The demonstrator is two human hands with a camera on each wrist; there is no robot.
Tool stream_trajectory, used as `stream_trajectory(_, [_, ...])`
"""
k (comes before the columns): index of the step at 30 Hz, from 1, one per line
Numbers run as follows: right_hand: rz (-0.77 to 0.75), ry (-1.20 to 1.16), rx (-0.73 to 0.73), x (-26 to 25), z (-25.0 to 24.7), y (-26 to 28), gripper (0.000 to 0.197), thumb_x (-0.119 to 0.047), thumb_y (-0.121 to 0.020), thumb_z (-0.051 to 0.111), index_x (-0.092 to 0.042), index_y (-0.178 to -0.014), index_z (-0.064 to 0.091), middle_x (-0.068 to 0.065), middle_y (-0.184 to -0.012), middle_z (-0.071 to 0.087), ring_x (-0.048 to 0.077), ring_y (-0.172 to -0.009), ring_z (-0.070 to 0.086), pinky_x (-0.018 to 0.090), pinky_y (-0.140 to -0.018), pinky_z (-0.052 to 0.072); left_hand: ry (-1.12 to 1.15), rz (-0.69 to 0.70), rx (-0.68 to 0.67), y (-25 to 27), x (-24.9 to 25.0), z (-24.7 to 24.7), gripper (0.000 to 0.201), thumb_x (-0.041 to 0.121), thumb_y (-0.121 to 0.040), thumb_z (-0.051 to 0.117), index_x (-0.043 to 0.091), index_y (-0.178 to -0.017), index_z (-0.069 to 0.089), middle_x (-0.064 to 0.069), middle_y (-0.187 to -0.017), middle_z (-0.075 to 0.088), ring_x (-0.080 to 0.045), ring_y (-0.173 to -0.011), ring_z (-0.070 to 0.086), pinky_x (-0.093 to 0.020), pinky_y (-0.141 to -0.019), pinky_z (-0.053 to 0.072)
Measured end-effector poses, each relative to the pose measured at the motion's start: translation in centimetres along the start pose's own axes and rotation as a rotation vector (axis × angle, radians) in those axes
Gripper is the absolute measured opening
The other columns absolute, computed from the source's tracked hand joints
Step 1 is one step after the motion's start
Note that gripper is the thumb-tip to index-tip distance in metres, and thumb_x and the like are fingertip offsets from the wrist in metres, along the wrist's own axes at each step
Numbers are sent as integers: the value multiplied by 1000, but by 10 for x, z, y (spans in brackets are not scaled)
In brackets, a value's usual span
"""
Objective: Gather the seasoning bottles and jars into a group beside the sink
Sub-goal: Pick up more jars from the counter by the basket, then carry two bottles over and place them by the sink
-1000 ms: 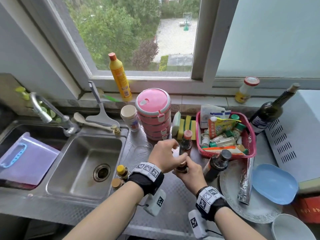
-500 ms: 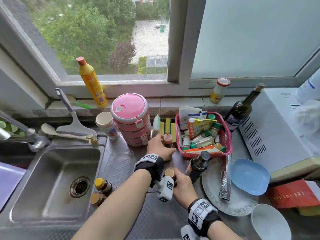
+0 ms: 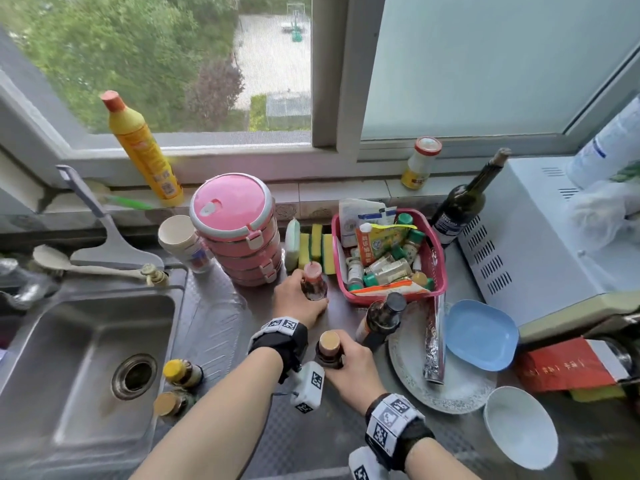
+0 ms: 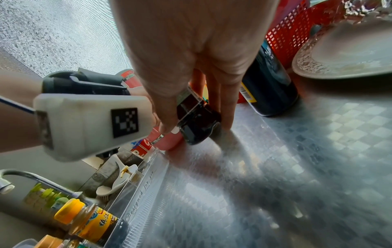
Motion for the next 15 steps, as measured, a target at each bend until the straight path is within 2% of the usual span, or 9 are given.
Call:
stream_trajectory(3, [-15, 13, -14, -6, 4, -8, 39, -33, -65, 78, -31, -97, 57, -8, -87, 70, 9, -80, 63, 30, -74, 52, 42, 23, 31, 3, 5, -23, 43, 39, -53, 82, 26, -91, 67, 7, -83, 72, -16, -80, 69, -33, -76, 58])
stream_trajectory(8, [-27, 38, -39, -19, 16, -28, 42, -39, -63, 82, -33, -95, 56, -7, -86, 70, 16, -82, 64, 36, -74, 52, 42, 125, 97, 19, 21, -89, 44, 34, -53, 90, 29, -90, 66, 11, -83, 71, -9, -78, 67, -20, -74, 54])
stream_trajectory(10, [-34, 32, -45, -31, 23, -37, 42, -39, -63, 83, -32, -96, 57, -7, -83, 68, 17, -80, 62, 33, -71, 50, 31, 154, 118, 29, 20, -118, 44, 32, -55, 92, 30, -91, 67, 15, -81, 68, -6, -78, 67, -11, -71, 50])
stream_trajectory(13, [-108, -17, -92, -61, 41, -50, 39, -24, -66, 85, -22, -96, 60, -5, -85, 65, 15, -82, 59, 25, -70, 41, -22, 119, 170, 41, 0, -163, 42, 32, -56, 92, 32, -86, 63, 15, -79, 66, -6, -76, 66, 0, -66, 43])
stream_trajectory(15, [-165, -44, -100, -76, 50, -61, 41, -20, -65, 86, -22, -97, 61, -5, -89, 65, 14, -85, 59, 22, -73, 41, -57, 67, 201, 46, -18, -182, 43, 35, -54, 91, 35, -83, 60, 14, -78, 67, -7, -76, 66, -4, -68, 46])
Point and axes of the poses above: each hand's wrist, its own y-axis away from the middle knuckle, its own z-axis out of the palm, x = y × z, the point moved 7 cm from there along -y, towards the middle knuckle
